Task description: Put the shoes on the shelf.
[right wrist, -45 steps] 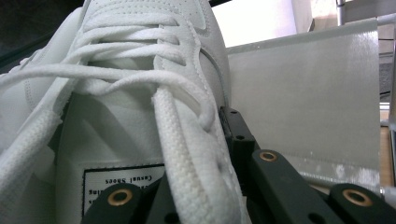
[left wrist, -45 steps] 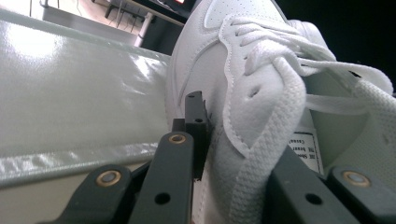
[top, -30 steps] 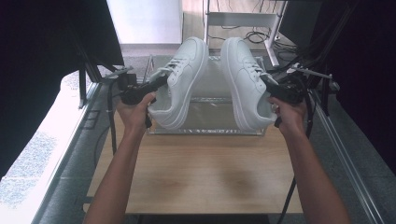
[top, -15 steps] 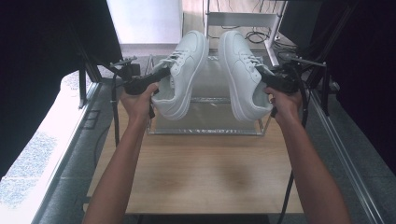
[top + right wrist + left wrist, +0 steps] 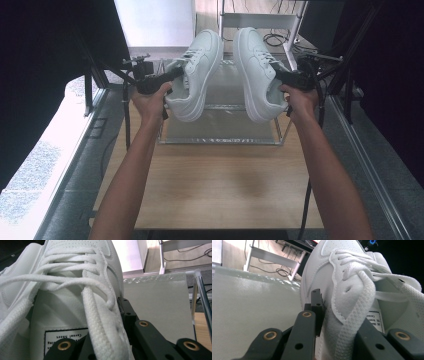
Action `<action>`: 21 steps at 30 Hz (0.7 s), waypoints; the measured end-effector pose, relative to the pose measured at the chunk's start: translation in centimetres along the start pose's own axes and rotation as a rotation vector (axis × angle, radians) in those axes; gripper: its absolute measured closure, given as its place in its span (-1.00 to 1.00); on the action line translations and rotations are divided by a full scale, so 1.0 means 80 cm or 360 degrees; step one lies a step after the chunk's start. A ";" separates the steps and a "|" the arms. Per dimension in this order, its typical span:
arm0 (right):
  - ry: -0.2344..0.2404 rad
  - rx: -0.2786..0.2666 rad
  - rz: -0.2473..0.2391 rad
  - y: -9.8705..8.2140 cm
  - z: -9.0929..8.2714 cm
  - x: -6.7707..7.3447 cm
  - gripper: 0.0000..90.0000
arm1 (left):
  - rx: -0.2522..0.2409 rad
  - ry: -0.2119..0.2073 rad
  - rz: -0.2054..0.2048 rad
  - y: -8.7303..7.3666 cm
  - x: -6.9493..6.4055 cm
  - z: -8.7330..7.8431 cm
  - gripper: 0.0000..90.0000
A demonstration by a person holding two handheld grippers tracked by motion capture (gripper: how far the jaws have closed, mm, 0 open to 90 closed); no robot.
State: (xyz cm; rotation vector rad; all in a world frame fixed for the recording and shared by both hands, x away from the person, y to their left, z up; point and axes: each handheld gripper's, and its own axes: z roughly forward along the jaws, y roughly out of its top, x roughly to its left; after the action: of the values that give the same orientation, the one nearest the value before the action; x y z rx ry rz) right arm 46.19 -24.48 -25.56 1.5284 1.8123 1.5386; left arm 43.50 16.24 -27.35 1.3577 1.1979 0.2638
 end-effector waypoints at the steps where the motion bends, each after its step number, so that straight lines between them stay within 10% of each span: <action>1: -0.0003 0.0004 -0.0004 0.001 0.002 0.000 0.92 | 0.0000 0.0000 0.0000 0.000 0.000 0.000 0.84; 21: -0.0094 0.0080 -0.0028 0.027 0.043 0.004 0.92 | 0.0059 0.0129 0.0001 0.030 0.007 0.046 0.84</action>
State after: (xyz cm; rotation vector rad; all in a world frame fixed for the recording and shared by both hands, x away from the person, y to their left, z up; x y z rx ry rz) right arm 49.79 -22.77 -24.90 1.5594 1.8393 1.4347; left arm 47.72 15.18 -26.45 1.3906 1.2753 0.3009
